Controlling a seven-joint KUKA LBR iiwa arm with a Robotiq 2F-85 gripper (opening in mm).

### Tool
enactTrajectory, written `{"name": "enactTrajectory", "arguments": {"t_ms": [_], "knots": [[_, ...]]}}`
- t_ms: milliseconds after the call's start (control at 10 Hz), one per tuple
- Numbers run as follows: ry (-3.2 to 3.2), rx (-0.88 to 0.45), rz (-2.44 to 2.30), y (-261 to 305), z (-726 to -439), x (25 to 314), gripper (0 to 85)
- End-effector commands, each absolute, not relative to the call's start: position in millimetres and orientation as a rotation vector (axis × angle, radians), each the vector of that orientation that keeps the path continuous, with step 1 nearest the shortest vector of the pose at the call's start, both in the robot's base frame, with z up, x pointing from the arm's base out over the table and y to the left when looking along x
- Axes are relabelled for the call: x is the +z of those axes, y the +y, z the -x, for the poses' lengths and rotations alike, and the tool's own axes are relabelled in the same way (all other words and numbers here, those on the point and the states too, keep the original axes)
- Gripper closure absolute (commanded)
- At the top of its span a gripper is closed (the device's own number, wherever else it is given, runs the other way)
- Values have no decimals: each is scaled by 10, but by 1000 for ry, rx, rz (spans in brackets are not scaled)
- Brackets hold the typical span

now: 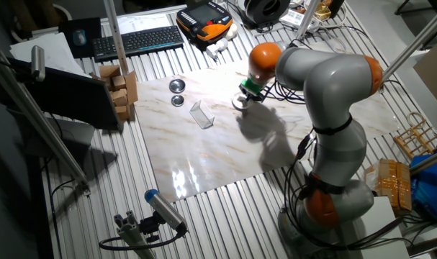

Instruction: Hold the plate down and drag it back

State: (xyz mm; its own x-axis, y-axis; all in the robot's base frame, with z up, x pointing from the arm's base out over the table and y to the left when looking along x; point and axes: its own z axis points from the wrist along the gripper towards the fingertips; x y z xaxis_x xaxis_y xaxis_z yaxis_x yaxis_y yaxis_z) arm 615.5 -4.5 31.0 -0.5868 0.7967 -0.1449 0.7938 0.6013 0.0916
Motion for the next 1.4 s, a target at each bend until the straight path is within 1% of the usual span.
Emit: {"name": "enactTrajectory", "arguments": {"t_ms": [0,600,1300], "knots": [[2658,30,-1324,-85,-6155,303,850],[2666,23,-1299,-234,-6153,312,850],[2673,25,-1264,-542,-6122,333,850]]}}
